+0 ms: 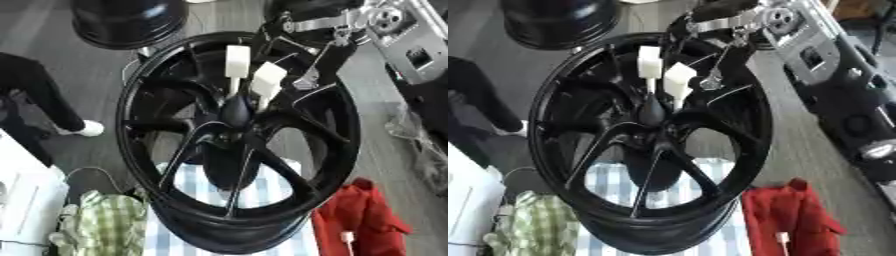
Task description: Pull the pin out of the wheel hub.
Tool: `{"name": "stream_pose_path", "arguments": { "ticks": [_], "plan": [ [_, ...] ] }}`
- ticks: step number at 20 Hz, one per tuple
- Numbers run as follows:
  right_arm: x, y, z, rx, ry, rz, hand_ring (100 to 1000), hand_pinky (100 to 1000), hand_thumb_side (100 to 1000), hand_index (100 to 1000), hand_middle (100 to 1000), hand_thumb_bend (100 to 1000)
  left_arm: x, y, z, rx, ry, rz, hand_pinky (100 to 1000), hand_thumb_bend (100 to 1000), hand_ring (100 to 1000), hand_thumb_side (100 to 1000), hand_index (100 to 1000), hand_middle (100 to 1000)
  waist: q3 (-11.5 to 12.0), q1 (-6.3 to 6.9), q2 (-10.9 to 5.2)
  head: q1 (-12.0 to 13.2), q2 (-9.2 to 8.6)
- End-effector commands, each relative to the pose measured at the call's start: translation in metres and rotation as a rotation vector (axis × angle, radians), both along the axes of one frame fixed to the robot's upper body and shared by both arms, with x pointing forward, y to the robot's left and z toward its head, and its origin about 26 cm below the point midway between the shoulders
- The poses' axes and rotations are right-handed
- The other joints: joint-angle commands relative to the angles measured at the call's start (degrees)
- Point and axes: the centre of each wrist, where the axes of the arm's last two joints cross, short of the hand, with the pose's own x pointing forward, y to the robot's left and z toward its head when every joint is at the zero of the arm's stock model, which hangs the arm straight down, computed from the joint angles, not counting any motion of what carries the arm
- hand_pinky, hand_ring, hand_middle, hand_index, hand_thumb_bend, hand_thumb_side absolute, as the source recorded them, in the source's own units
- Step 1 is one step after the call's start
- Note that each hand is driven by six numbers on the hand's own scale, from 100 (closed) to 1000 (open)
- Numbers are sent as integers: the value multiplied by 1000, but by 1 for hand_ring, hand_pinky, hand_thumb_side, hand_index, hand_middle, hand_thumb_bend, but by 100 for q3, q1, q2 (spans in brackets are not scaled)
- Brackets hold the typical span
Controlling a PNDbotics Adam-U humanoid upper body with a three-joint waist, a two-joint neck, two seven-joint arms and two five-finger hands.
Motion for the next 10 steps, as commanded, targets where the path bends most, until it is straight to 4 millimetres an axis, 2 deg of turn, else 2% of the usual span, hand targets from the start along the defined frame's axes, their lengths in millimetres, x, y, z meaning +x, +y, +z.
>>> {"name": "stream_pose_path", "arguments": {
  "ticks": [1, 10],
  "plan": [
    [1, -8, 13, -72, -38, 19, 824, 901, 100, 838, 837, 260, 0, 3, 7, 18, -15, 1, 710, 300, 686, 724, 753, 660, 3, 6, -58, -21, -11],
    [4, -11, 7, -109, -34, 14, 819, 900, 100, 831, 825, 245, 1, 2, 7, 19, -15, -3, 712, 294, 687, 725, 751, 661, 9, 2, -36, -25, -11]
  ]
}}
